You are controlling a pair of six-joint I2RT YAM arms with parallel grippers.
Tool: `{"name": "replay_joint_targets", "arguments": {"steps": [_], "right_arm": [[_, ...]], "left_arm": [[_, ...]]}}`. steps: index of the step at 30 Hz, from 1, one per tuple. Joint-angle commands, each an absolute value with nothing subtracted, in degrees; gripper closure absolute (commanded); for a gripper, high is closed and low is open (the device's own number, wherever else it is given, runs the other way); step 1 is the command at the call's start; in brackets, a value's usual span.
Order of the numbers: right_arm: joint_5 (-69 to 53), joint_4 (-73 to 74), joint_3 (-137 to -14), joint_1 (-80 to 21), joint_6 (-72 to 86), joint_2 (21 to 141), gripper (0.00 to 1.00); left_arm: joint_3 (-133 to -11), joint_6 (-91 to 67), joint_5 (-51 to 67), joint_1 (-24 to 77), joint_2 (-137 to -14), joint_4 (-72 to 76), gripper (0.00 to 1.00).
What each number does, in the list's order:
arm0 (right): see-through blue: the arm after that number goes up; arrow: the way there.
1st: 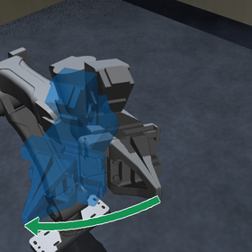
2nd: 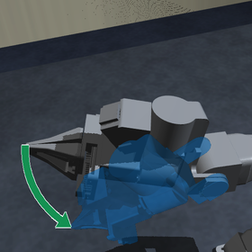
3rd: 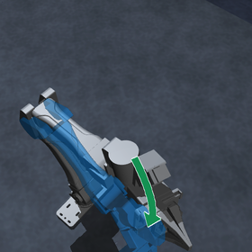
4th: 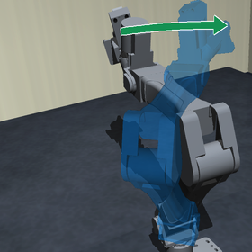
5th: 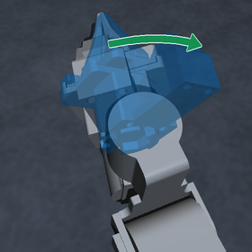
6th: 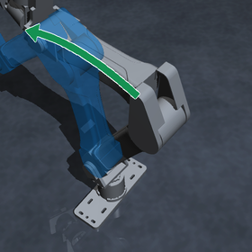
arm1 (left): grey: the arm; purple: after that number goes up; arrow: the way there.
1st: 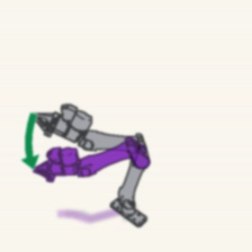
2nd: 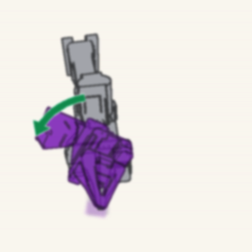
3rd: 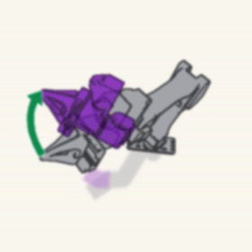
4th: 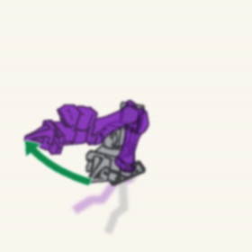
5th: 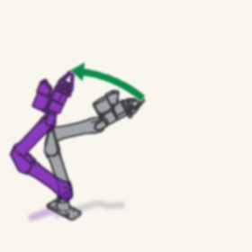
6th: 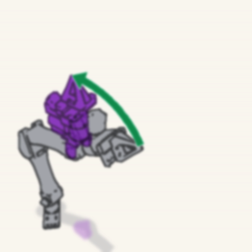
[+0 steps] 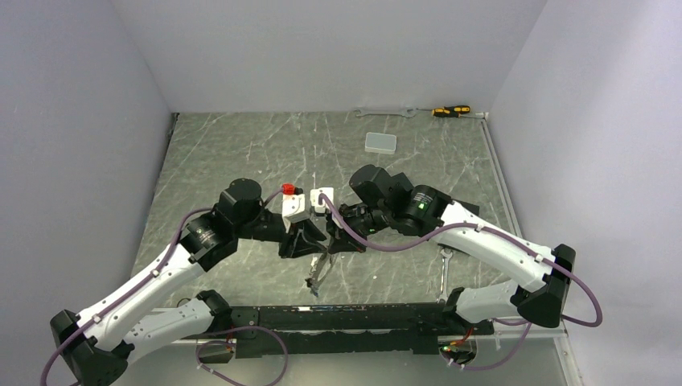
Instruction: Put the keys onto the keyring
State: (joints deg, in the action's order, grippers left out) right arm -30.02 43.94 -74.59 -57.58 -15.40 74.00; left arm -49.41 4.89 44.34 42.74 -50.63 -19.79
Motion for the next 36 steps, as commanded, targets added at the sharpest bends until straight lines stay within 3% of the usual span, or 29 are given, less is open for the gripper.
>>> {"name": "replay_joint_targets", "arguments": {"steps": [1,6,11,13,14,15,22,26,29,33,36], "right_arm": [[-30.30,37.71,-75.37,-57.83,-15.29,71.59,1.00],[-30.34,36.91,-75.02,-57.83,-14.99,71.33,1.00],[-28.81,34.43,-73.32,-57.28,-13.88,69.59,1.00],[-28.85,33.56,-72.59,-57.06,-13.50,69.00,1.00],[-28.89,33.45,-72.40,-57.04,-13.45,68.92,1.00],[-28.89,33.34,-72.30,-57.04,-13.38,68.92,1.00],[-29.36,33.20,-72.51,-56.95,-13.28,69.13,1.00],[-29.71,33.26,-72.83,-56.95,-13.32,69.23,1.00],[-30.04,33.48,-73.03,-57.00,-13.28,69.51,1.00],[-30.77,33.23,-73.03,-56.98,-13.18,69.35,1.00],[-31.00,33.37,-73.04,-56.97,-13.18,69.50,1.00]], "left_arm": [[-49.30,4.17,44.76,43.06,-51.49,-19.02,0.66],[-48.92,4.11,44.39,43.00,-51.16,-18.61,0.76],[-48.97,4.16,43.29,42.98,-50.63,-19.24,0.73],[-48.79,3.49,42.67,43.04,-50.04,-18.62,0.81],[-48.66,3.22,42.17,43.06,-49.54,-18.21,0.95],[-48.38,2.92,41.55,43.07,-48.92,-17.43,1.00],[-45.95,1.92,39.57,43.04,-44.40,-13.98,1.00],[-46.40,2.52,40.10,43.03,-44.80,-15.19,0.82],[-46.49,2.55,40.76,43.04,-45.23,-15.05,0.77],[-46.96,3.04,41.16,43.03,-45.99,-15.69,0.78],[-47.30,3.44,41.68,43.03,-46.67,-15.83,0.96]]}}
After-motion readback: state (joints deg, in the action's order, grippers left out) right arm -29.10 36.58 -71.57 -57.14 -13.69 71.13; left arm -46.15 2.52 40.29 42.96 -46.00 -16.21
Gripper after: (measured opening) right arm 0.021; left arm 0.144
